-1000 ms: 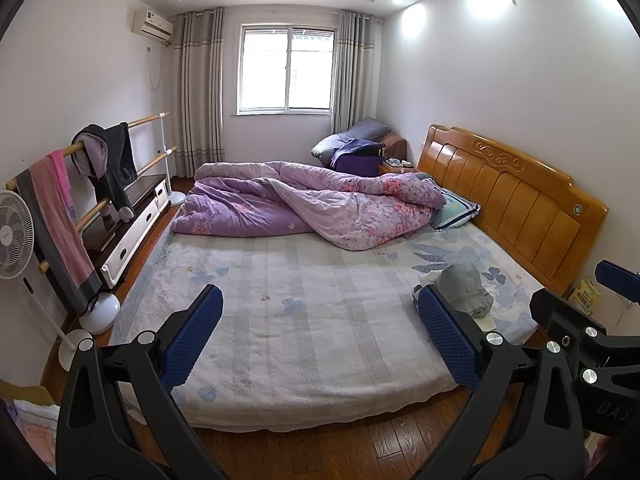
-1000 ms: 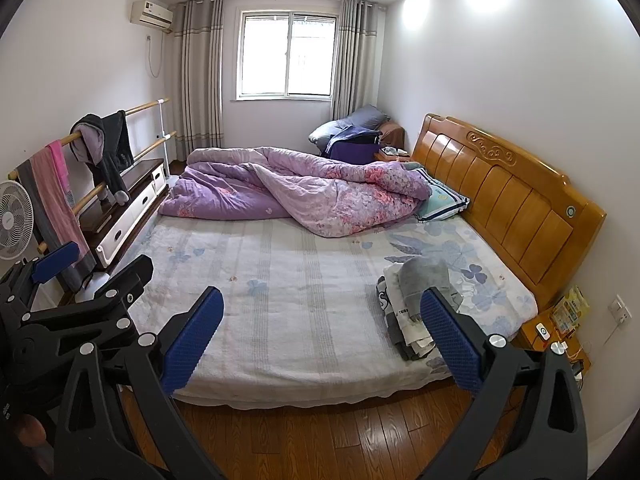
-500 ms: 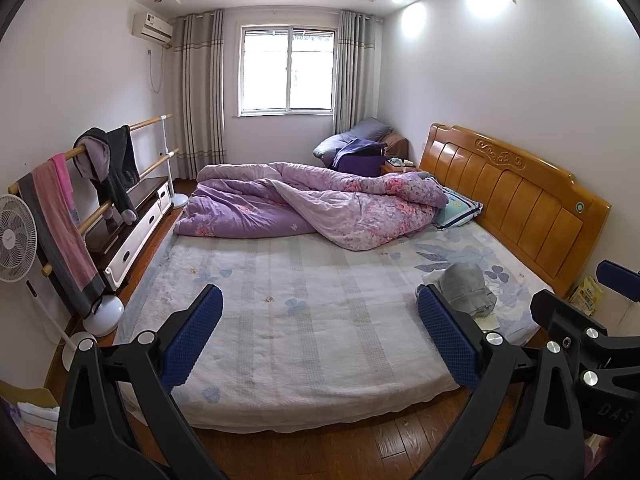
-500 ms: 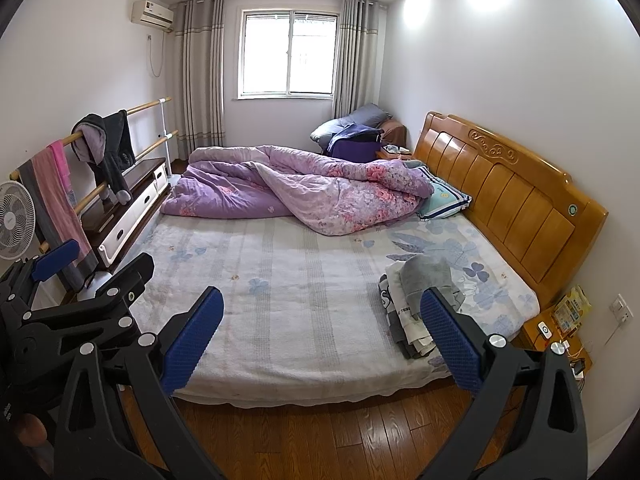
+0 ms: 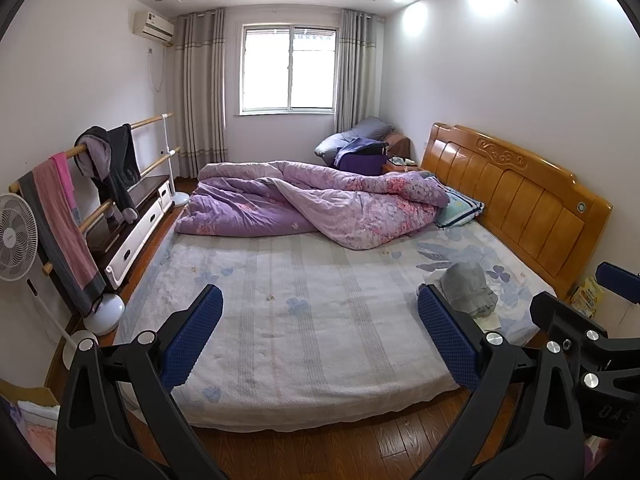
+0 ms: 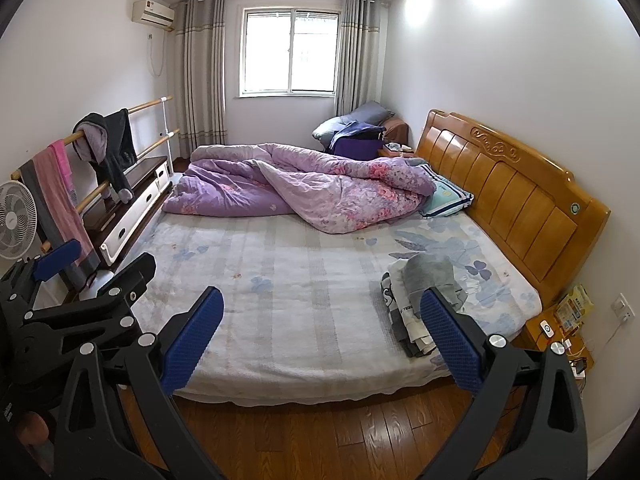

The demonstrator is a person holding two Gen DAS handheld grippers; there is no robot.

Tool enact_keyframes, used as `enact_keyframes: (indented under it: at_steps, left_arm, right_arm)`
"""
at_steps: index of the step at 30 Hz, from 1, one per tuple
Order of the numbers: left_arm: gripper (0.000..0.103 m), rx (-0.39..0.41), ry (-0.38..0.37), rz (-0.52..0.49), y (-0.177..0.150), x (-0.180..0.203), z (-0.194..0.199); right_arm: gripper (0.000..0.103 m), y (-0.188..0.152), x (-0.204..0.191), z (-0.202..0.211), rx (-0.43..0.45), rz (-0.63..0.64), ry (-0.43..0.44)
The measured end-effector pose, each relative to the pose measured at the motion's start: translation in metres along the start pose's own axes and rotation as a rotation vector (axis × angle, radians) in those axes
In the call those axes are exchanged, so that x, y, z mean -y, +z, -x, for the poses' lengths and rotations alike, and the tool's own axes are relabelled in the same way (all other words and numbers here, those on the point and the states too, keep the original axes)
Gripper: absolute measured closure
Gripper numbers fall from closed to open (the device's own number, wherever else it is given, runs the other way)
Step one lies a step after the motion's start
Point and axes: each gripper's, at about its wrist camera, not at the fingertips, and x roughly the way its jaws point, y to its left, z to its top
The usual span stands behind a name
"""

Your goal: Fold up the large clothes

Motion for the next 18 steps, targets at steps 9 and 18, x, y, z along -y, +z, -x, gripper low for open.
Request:
enact_keyframes:
  at_steps: [9,18]
  left_arm:
    - [0.005,0.003,-0.002,-0.019,0.003,-0.014,-0.005]
    - [0.005,0.003,-0.007,-0.023,0.01,-0.023,-0.017]
  right_arm:
    - [0.008,-0.001,0.0,-0.002,-0.003,-0.002,0.006]
    - [0.008,-0.002,0.0,-0.003,-0.003,-0.004,0.004]
